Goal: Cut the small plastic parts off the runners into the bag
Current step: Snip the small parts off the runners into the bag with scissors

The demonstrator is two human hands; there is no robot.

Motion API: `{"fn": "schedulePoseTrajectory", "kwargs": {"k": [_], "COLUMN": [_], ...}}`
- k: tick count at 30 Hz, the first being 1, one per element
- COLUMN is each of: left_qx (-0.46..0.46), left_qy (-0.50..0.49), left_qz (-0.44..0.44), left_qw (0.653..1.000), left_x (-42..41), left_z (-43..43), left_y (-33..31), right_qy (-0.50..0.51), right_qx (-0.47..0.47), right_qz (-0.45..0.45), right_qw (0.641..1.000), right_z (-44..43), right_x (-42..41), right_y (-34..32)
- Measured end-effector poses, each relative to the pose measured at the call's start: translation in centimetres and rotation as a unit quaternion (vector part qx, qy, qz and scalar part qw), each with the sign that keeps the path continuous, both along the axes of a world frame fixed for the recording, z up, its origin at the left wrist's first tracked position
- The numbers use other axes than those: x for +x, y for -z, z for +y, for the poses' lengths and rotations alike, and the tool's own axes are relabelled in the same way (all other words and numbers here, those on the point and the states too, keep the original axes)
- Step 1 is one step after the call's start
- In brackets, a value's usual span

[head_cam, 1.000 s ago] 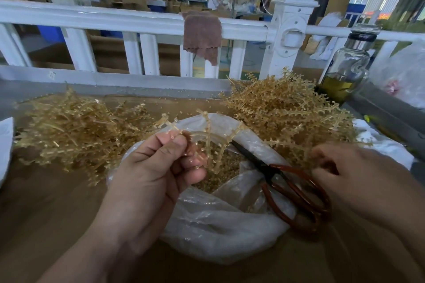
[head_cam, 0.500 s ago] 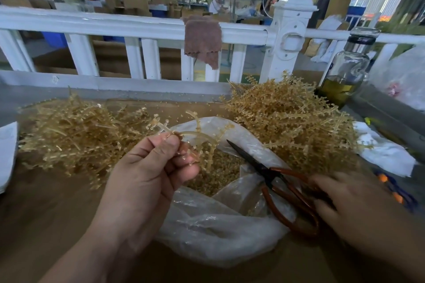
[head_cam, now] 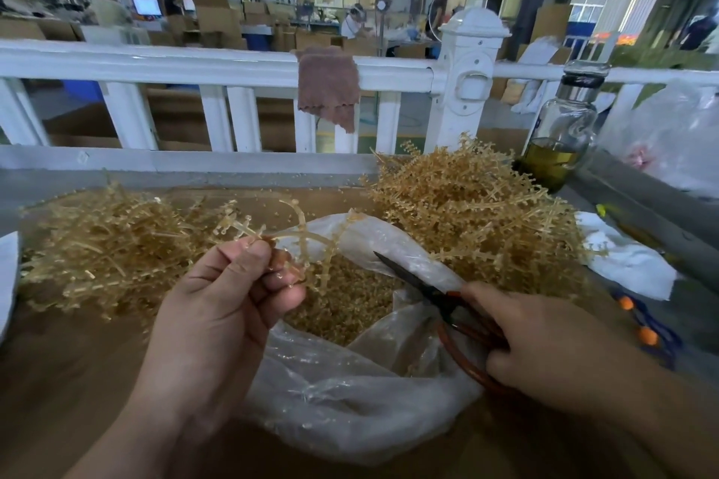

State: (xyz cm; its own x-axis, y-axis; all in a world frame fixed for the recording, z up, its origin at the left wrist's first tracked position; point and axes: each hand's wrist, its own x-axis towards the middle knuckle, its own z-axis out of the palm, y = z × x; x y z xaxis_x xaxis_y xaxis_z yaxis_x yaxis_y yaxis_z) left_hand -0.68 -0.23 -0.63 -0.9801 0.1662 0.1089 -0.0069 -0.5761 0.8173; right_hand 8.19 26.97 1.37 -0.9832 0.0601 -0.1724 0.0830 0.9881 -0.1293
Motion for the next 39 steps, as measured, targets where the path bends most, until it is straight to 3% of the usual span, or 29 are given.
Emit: {"fn": "schedulePoseTrajectory", "kwargs": {"k": [4, 7, 10, 14, 16, 20, 24, 29, 36, 39], "left_qx": [-0.001, 0.003, 0.004, -0.008, -0.013, -0.029, -0.042, -0.049, -0.052, -0.067], "left_qy": [-0.004, -0.008, -0.014, -0.001, 0.008, 0.003, -0.023, -0.023, -0.001, 0.003], "left_qz": [0.000, -0.001, -0.010, -0.005, 0.018, 0.047, 0.024, 0.009, 0.023, 0.027], "left_qw": [1.000, 1.000, 1.000, 1.000, 1.000, 0.998, 0.999, 0.999, 0.998, 0.997], "left_x": [-0.2, -0.3, 0.1, 0.7, 0.7, 0.5, -0.1, -0.9, -0.2, 0.3], "left_z": [-0.1, -0.1, 0.2, 0.7, 0.8, 1.6, 2.3, 1.9, 1.7, 2.2], "left_y": [0.0, -0.2, -0.4, -2.0, -3.1, -4.1, -2.4, -0.8, -0.7, -0.5], "right_qy": [0.067, 0.042, -0.007, -0.147, -0.147, -0.165, -0.133, -0.143, -0.149, -0.140], "right_qx": [-0.221, -0.437, -0.686, -0.865, -0.896, -0.902, -0.920, -0.911, -0.923, -0.927], "right_qz": [0.024, 0.081, 0.070, -0.016, -0.032, -0.073, -0.143, -0.160, -0.157, -0.137], "right_qw": [0.973, 0.895, 0.724, 0.479, 0.418, 0.392, 0.339, 0.352, 0.319, 0.321], "right_z": [2.5, 3.1, 2.2, 0.3, -0.6, -1.7, -2.1, -2.7, -3.6, -3.7], "right_x": [0.8, 1.1, 0.3, -1.2, -1.4, -2.3, -3.2, -3.8, -3.7, -3.6], "right_y": [-1.2, -0.4, 0.8, -0.2, -1.2, -1.4, -0.7, 0.5, 1.2, 1.7]}}
